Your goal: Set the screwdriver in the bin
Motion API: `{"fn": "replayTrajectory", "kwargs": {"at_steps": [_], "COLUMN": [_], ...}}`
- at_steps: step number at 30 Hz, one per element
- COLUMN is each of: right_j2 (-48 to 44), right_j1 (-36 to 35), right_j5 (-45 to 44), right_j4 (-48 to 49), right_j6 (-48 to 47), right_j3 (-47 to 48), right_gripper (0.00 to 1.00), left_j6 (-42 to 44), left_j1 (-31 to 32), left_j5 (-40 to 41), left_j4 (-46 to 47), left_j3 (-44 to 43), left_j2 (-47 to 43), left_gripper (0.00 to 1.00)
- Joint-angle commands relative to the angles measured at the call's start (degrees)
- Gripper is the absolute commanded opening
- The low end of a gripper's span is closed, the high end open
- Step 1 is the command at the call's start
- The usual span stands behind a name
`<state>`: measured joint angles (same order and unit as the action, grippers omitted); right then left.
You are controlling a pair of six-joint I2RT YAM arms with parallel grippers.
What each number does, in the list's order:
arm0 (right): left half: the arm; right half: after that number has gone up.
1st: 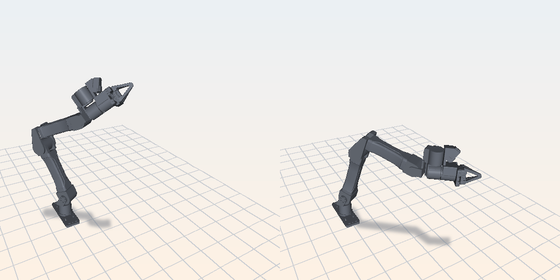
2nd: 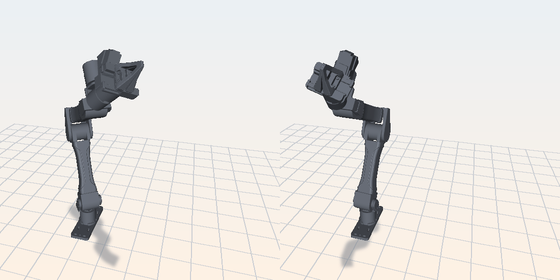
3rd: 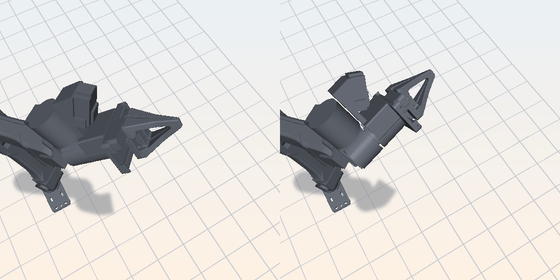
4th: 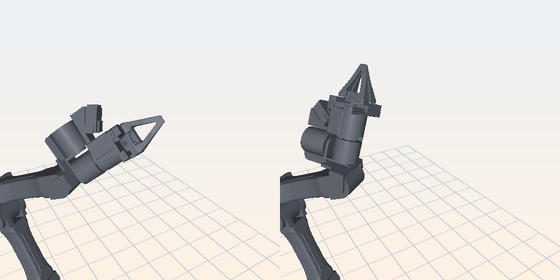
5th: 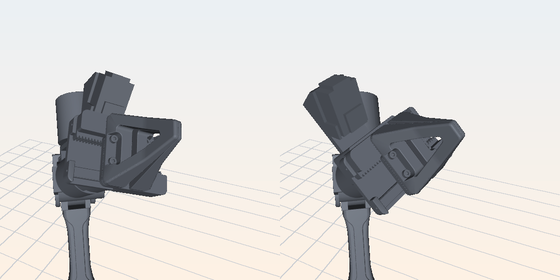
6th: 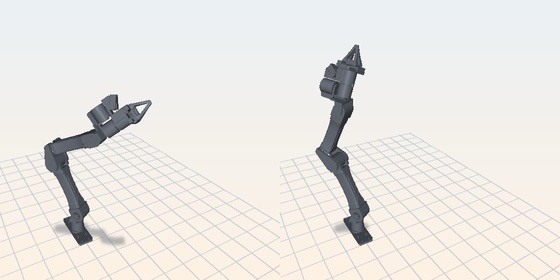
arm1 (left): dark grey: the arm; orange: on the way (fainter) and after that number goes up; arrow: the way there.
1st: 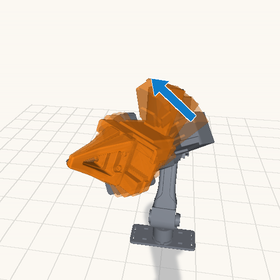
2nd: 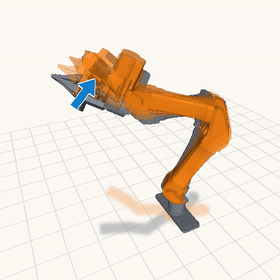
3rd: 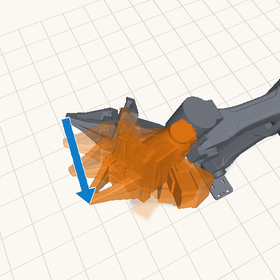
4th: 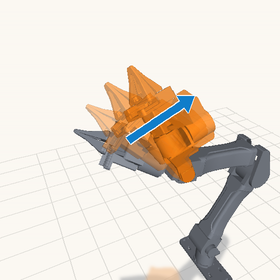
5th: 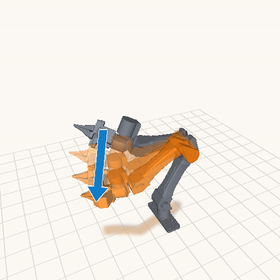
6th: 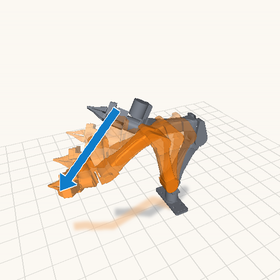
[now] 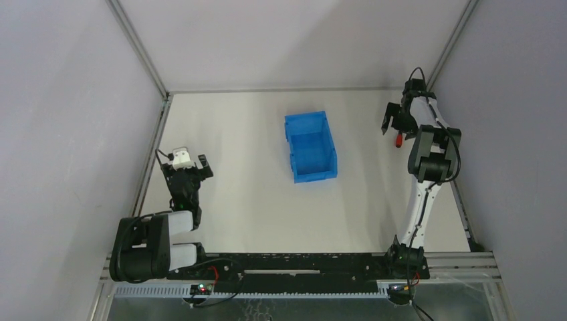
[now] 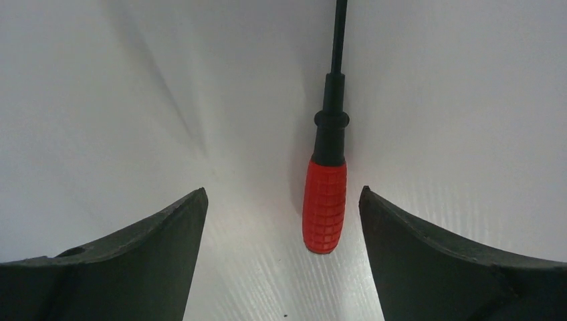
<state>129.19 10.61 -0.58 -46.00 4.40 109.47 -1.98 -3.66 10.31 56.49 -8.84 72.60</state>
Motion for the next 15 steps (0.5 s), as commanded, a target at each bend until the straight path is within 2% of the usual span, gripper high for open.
{"fn": "replayTrajectory", "kwargs": {"at_steps": [1,4,6,10,12,15], "right_j2": [3.27,4.87,5.50,4.75,3.47,-0.95], "right_j1": [0.81,0.90,0.99,1.08,1.08,1.01], "right_j5": [-0.04,-0.19,-0.57,-1.11,-1.06,-0.20], "right_j4": [-3.98,-3.99,-3.97,-3.36,-2.51,-0.95], "right_j6": [-1.84,-2.20,-2.21,-2.39,-2.93,-4.00], "right_j3": [3.27,3.25,3.21,2.78,2.17,0.19], "right_gripper": [0.89,0.80,0.67,0.22,0.13,0.06], "left_j6": [0.33,0.36,0.33,0.31,0.39,0.34], "left_j1": [0.26,0.22,0.23,0.23,0.19,0.23], "left_j5": [0.12,0.13,0.07,0.04,0.09,0.13], "left_j4": [3.80,3.78,3.77,3.79,3.73,3.80], "left_j3": [-2.23,-2.23,-2.27,-2.20,-2.18,-2.22], "left_j2": [-0.54,-0.55,-0.60,-0.53,-0.59,-0.52], "left_gripper": [1.00,1.00,1.00,1.00,1.00,1.00]}}
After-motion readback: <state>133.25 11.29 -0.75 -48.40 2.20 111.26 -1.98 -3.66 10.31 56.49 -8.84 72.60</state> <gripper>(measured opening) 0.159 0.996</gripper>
